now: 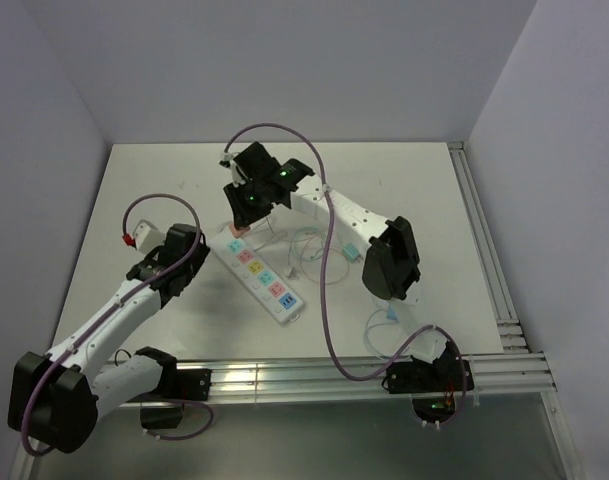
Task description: Insert the plug
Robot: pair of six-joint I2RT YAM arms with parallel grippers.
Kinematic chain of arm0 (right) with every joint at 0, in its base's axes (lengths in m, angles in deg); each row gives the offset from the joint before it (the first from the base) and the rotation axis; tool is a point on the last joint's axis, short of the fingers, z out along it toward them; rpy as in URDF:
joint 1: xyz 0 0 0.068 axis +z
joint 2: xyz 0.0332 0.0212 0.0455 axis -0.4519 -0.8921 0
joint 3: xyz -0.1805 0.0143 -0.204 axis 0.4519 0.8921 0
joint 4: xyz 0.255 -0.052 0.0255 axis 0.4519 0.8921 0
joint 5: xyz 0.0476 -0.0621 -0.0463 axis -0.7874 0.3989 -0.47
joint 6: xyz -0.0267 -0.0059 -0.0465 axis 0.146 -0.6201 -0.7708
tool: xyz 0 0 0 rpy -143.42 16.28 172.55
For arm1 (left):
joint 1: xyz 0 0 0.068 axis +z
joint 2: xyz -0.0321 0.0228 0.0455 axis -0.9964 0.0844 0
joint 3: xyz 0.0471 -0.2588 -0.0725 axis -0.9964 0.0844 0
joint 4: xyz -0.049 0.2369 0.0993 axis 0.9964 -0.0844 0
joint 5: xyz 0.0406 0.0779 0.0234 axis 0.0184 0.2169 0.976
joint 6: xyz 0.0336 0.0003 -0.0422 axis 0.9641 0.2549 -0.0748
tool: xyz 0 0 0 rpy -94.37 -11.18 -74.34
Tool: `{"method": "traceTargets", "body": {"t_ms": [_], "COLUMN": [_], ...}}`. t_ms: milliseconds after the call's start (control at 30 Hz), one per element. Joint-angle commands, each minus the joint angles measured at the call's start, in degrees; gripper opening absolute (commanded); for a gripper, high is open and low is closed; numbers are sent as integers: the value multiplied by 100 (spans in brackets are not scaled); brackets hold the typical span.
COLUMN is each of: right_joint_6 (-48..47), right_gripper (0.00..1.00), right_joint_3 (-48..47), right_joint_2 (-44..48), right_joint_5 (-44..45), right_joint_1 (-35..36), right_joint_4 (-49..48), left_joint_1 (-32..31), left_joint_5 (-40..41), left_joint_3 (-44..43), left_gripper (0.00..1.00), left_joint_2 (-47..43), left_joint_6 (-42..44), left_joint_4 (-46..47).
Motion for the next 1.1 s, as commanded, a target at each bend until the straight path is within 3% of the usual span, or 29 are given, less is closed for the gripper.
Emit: {"method": "traceTargets", "body": {"t_ms": [0, 100, 333, 633, 1067], "right_joint_6": [-344, -441, -564, -406, -512], "right_gripper": [0, 0, 0, 0, 0], "right_joint_3": [-626, -663, -1154, -1137, -1339], "right_joint_2": [-192, -289, -685, -782, -1054], "right_joint_5": [178, 205, 565, 540, 741], "right_joint_1": [131, 227, 394, 474, 526], "right_joint_4": [682, 779, 1078, 709, 964], "left_joint_1": [302, 689, 1971, 2079, 1807], "left_joint_5": [-369, -659, -2152, -3410, -3921], "left_joint_3": [-87, -87, -174, -754, -676], "left_gripper": [59, 59, 27, 0, 0], "left_joint_2": [290, 519, 1651, 2901, 3473], "left_joint_6": [-341, -385, 272, 1548, 1900], "left_joint_4": [408, 689, 1954, 2983, 3493]}}
